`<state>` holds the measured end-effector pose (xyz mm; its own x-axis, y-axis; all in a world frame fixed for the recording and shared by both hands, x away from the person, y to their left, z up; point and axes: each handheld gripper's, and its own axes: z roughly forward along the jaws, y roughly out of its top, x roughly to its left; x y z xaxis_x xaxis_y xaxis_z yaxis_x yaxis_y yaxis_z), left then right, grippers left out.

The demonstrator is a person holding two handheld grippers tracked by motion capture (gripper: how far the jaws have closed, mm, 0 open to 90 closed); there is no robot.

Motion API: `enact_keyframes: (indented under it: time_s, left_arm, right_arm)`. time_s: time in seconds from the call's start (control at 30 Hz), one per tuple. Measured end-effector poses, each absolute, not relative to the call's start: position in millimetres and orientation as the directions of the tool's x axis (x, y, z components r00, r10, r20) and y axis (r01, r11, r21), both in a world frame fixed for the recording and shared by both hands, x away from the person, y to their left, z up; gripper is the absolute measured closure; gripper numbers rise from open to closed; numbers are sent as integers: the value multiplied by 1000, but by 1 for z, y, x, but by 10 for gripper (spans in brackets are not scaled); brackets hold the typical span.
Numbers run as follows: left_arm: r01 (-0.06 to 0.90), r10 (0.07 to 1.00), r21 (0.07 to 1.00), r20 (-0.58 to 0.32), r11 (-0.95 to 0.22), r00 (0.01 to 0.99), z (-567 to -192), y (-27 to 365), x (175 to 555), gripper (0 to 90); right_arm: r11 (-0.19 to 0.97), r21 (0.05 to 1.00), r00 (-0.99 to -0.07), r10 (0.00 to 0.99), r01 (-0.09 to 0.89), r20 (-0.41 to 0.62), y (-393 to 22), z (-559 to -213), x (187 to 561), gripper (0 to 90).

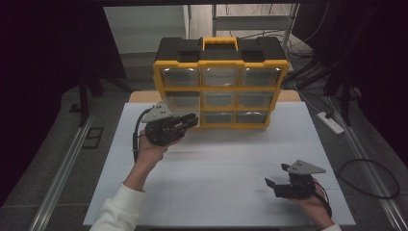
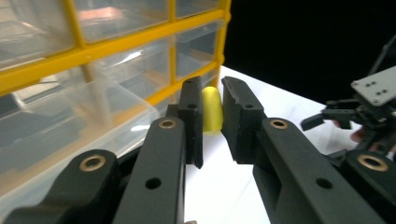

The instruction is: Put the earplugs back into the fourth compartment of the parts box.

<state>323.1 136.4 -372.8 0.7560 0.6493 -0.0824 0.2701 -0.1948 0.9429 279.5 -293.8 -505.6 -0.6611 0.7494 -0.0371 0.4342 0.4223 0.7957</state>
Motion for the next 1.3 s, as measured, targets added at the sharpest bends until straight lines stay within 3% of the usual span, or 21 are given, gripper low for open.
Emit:
enact_keyframes:
  time_s: [0.3, 0.8, 0.87, 1.03, 1.13, 1.3]
  left_arm:
    - [288, 682, 943, -100, -168, 725, -369, 145, 336, 777]
    - [384, 779, 910, -126, -155, 614, -369, 160, 391, 761]
    - [401, 791, 903, -131, -155, 598, -373, 160, 395, 697]
    - [404, 807, 904, -132, -141, 576, -373, 161, 389, 353]
    - [395, 793, 907, -133, -144, 594, -371, 165, 377, 280]
    - [373, 778, 915, -119, -156, 617, -372, 171, 354, 247]
  right_arm:
    - [416, 800, -660, 750, 433, -33, -294, -505, 281, 167]
    - [418, 798, -659, 751, 435, -34, -294, -505, 281, 167]
    - [418, 798, -660, 751, 435, -34, -294, -505, 281, 167]
    - [417, 798, -660, 751, 435, -32, -295, -505, 281, 167]
    - [416, 799, -662, 749, 434, -31, -294, -505, 280, 167]
    - [417, 800, -663, 748, 432, -31, -294, -504, 280, 168]
